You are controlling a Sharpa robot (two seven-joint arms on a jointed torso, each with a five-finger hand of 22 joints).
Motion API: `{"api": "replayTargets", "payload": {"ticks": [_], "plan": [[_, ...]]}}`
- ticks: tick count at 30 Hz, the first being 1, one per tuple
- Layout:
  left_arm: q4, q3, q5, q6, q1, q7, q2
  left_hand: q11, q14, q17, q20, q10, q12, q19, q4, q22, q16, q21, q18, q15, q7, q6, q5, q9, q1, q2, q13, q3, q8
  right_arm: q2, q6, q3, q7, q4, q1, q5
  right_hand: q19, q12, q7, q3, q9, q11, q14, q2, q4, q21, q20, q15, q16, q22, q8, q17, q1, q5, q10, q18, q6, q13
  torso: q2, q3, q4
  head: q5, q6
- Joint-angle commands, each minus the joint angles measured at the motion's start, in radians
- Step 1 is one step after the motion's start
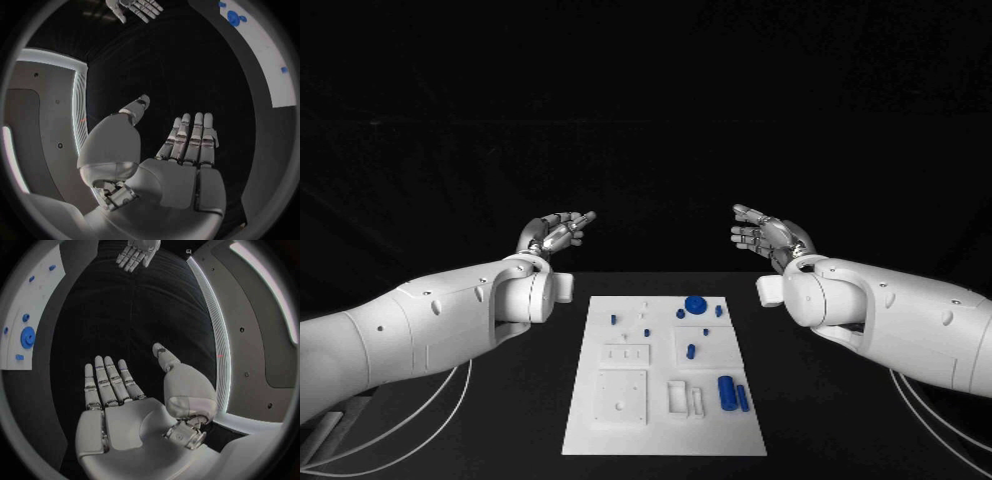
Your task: Assemble the parts on the task board
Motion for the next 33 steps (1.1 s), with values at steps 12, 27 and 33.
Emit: {"api": "replayTargets", "payload": {"ticks": [12, 27, 33], "plan": [[-0.068, -0.038, 0.047, 0.169, 0.058, -0.073, 0.021, 0.013, 0.03, 0.014, -0.005, 0.038, 0.014, 0.019, -0.005, 0.035, 0.016, 0.016, -0.008, 0.003, 0.023, 0.027, 0.008, 0.012, 0.035, 0.022, 0.006, -0.005, 0.017, 0.05, 0.215, -0.015, -0.157, -0.152, 0.046, -0.315, 0.163, 0.018, 0.058, 0.092, 0.014, 0.017, 0.121, -0.017, -0.108, 0.028, -0.008, 0.024, 0.065, 0.07, 0.041, 0.026, 0.193, 0.006, 0.084, 0.061, 0.069, 0.007, 0.0, -0.002, -0.0012, 0.004, -0.018], [0.073, -0.038, 0.014, 0.237, 0.062, -0.066, -0.079, 0.02, 0.336, 0.073, -0.048, 0.312, 0.102, 0.249, -0.192, 0.035, 0.155, 0.157, 0.076, -0.048, 0.043, 0.257, 0.073, 0.004, 0.151, 0.128, 0.034, -0.019, 0.092, 0.136, 0.158, -0.015, -0.216, -0.234, 0.043, -0.934, 0.874, 0.098, 0.039, 0.336, 0.034, -0.087, 0.789, -0.111, -0.091, 0.351, -0.149, -0.2, 0.46, 0.142, 0.116, 0.269, 0.35, -0.015, 0.355, 0.193, 0.305, 0.042, 0.032, -0.0007, -0.0034, 0.012, -0.01], [0.169, -0.037, -0.009, 0.269, 0.072, -0.061, -0.127, 0.008, 0.409, 0.108, -0.085, 0.35, 0.105, 0.304, -0.248, 0.035, 0.201, 0.224, 0.068, -0.085, 0.041, 0.273, 0.041, -0.018, 0.166, 0.141, 0.027, 0.029, 0.085, 0.153, 0.203, -0.014, -0.194, -0.25, 0.043, -1.189, 1.002, 0.078, 0.027, 0.356, 0.034, -0.103, 0.792, -0.12, -0.117, 0.535, -0.244, -0.218, 0.743, 0.21, 0.098, 0.466, 0.361, -0.007, 0.399, 0.193, 0.347, 0.051, 0.057, -0.0008, -0.002, 0.019, 0.001]]}}
